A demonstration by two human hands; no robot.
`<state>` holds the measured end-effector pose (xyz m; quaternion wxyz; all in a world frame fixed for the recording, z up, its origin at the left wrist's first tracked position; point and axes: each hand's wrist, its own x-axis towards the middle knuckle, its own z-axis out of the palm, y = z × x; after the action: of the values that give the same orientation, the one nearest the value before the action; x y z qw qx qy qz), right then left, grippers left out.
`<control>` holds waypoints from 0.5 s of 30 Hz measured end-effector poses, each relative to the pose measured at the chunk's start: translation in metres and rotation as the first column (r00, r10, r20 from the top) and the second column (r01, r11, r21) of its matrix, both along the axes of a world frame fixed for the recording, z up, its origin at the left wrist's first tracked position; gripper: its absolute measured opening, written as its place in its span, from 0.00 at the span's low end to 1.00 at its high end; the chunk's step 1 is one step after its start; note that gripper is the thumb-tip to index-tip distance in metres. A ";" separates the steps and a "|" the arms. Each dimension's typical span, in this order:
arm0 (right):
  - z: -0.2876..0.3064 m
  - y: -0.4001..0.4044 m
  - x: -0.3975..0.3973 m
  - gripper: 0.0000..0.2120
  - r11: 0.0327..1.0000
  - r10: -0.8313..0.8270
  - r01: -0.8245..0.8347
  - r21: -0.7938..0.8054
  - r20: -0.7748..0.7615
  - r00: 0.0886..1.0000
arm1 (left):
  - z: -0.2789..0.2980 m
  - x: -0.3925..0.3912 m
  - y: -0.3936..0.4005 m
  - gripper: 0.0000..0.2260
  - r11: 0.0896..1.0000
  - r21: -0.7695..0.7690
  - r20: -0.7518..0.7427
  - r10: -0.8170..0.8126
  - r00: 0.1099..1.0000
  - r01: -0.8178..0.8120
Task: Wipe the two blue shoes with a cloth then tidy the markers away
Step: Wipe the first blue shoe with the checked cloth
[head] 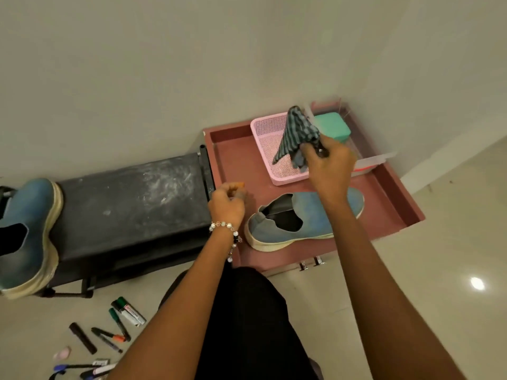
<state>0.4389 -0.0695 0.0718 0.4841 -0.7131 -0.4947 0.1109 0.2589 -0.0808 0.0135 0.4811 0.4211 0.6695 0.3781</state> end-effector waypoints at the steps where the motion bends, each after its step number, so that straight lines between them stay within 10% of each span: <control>1: 0.013 -0.025 -0.003 0.06 0.999 0.021 -0.018 0.032 -0.116 0.993 | 0.013 0.003 -0.011 0.03 0.999 0.017 0.058 0.033 0.998 -0.034; 6: 0.045 -0.126 -0.027 0.04 0.981 0.187 -0.183 0.056 -0.492 0.850 | 0.087 0.020 -0.079 0.12 0.997 0.078 0.361 -0.055 0.931 0.028; 15: 0.050 -0.195 -0.037 0.22 0.930 0.250 -0.342 -0.137 -0.449 0.858 | 0.118 0.022 -0.165 0.12 0.992 -0.088 0.495 -0.033 0.869 0.087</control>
<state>0.4015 -0.2640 0.1220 0.4781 -0.6343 -0.4670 0.3886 0.2806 -0.2454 0.1317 0.6691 0.3051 0.5309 0.4213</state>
